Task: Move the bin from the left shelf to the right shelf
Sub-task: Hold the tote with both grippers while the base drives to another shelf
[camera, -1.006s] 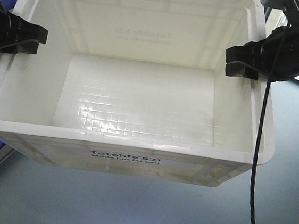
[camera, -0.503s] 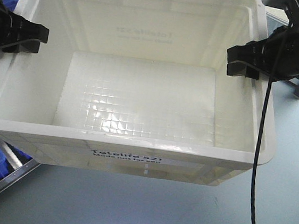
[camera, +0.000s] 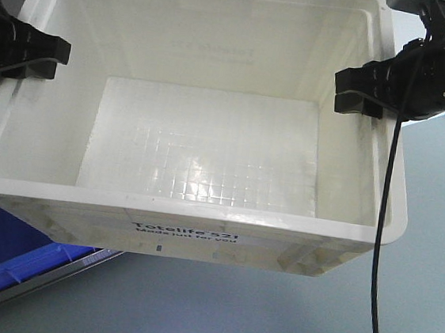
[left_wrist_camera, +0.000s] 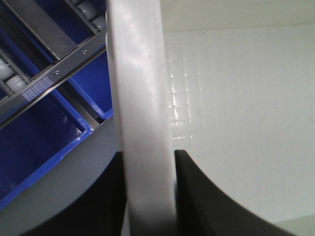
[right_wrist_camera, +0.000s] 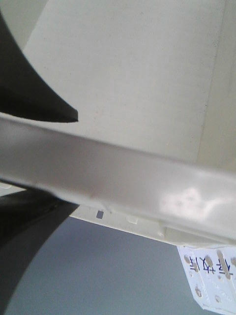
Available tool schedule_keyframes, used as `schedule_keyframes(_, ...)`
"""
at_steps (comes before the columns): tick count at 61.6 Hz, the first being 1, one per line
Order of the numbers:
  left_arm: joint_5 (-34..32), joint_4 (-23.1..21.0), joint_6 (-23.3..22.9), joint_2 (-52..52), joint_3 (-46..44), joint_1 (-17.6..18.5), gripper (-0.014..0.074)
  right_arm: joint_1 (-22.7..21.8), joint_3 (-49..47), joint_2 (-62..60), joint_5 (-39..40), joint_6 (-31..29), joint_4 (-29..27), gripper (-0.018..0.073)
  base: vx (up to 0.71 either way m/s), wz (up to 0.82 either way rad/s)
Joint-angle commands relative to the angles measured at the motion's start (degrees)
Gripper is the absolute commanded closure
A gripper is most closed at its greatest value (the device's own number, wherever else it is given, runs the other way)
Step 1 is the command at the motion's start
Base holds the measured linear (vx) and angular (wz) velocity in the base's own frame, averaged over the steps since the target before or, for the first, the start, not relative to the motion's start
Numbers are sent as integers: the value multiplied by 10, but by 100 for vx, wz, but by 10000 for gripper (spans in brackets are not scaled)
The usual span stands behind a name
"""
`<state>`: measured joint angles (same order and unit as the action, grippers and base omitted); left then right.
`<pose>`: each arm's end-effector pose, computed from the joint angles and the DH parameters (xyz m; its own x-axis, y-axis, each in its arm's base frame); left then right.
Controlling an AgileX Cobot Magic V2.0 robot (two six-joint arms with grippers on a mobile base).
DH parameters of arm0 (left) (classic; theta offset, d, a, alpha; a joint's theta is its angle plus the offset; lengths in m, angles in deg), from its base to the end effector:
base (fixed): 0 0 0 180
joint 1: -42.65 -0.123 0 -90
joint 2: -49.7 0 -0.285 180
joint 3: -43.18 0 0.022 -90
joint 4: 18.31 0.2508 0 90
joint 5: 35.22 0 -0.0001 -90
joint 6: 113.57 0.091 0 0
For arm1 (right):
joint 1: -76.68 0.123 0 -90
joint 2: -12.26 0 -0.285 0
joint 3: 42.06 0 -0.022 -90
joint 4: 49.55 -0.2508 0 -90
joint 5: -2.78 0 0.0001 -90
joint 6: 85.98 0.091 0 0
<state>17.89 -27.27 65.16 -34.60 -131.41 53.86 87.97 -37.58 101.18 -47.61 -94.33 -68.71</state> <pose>0.2698 -0.0650 0.3582 -0.8038 0.0417 -0.5934 0.1750 0.9700 -0.1689 0.2899 0.0814 0.3454 -0.7973 -0.0879 -0.5972 -0.2846 0.9272 0.2435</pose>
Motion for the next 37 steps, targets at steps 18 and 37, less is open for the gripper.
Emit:
schedule_keyframes(18,-52,-21,13,26,-23,4,601,-1,-22,-27,46,-19,-13,564,5,32)
schedule_keyframes(37,-52,-21,13,26,-23,4,601,-1,-22,-27,46,-19,-13,564,1,38)
